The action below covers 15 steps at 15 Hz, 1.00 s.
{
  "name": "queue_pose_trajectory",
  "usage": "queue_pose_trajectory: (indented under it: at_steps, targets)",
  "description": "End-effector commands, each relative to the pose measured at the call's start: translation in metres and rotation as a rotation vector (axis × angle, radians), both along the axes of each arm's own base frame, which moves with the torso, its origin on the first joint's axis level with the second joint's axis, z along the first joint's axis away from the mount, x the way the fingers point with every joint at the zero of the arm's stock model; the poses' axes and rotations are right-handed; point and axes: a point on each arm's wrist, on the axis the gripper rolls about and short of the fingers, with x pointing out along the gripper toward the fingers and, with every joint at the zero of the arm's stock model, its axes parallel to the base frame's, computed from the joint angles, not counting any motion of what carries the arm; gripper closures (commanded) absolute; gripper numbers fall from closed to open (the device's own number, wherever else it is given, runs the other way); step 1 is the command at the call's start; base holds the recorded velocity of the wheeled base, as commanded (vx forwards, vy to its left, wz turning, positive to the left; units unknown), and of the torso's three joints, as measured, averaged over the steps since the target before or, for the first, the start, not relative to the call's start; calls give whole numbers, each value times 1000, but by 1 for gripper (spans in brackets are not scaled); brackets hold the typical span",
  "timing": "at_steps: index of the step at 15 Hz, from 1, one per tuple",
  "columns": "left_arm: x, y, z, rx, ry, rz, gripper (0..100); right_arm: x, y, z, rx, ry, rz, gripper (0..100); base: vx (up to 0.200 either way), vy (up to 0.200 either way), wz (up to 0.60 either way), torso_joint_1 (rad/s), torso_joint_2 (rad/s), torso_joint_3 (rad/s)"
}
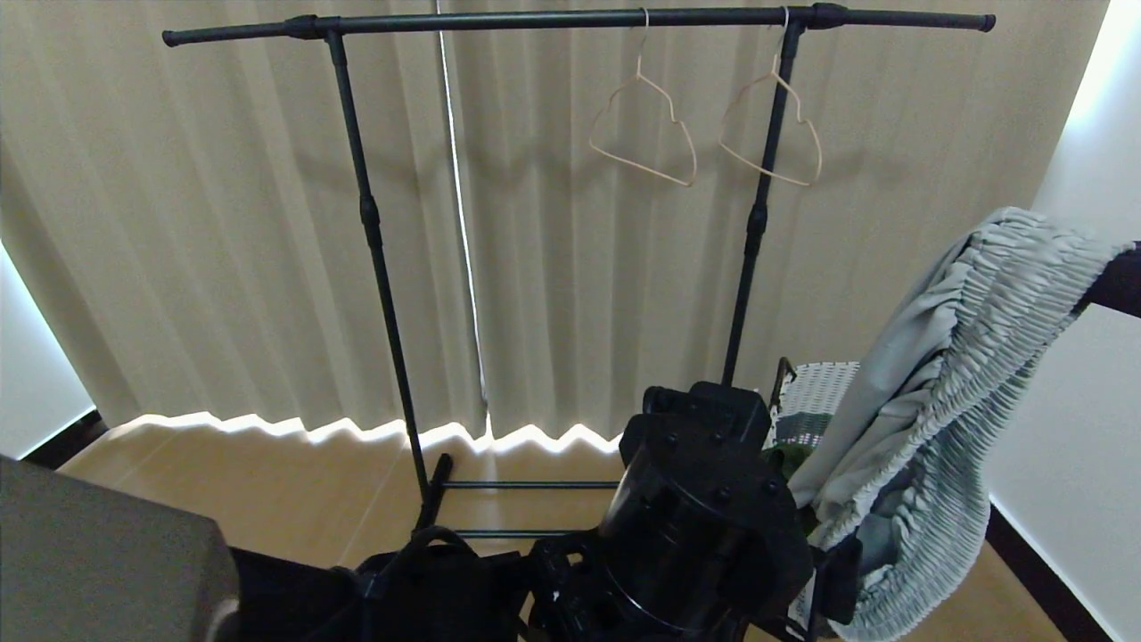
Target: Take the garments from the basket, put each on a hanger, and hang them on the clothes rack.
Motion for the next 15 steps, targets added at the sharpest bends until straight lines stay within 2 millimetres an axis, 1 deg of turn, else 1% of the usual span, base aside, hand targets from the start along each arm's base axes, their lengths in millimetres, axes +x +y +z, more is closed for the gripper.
queue_pose_trajectory:
  at_steps: [1, 3, 4, 7, 8, 9, 10, 12, 14, 15]
  targets:
    - [3, -2, -18, 44, 23, 8, 0, -3, -2, 1, 6, -10, 1, 100, 0, 0, 0, 0, 0, 0]
    - [-1, 2, -27, 78, 38, 4, 0, -3, -2, 1, 5, -8, 1, 100, 0, 0, 0, 0, 0, 0]
    - [-1, 3, -29, 83, 42, 5, 100, -2, -1, 1, 4, -7, 1, 100, 0, 0, 0, 0, 0, 0]
    - [-1, 4, -28, 76, 49, 9, 100, -2, -1, 1, 4, -6, 1, 100, 0, 0, 0, 0, 0, 0]
    - [-3, 7, -32, 92, 55, 8, 100, -1, -1, 0, 2, -3, -3, 100, 0, 0, 0, 0, 0, 0]
    - [-6, 14, -29, 91, 54, 10, 100, -1, -1, -1, 0, -1, -4, 100, 0, 0, 0, 0, 0, 0]
    - [-11, 24, -26, 86, 49, 8, 100, 0, -1, -2, -3, 4, -3, 100, 0, 0, 0, 0, 0, 0]
    - [-32, 62, -10, 0, -14, -18, 100, 5, 3, -10, -23, 36, 4, 100, 0, 0, 0, 0, 0, 0]
    - [-45, 91, 8, -49, -130, -57, 100, 13, 9, -12, -31, 52, 6, 100, 0, 0, 0, 0, 0, 0]
    - [-51, 108, 24, -80, -192, -70, 100, 16, 16, -11, -15, 32, 43, 100, 0, 0, 0, 0, 0, 0]
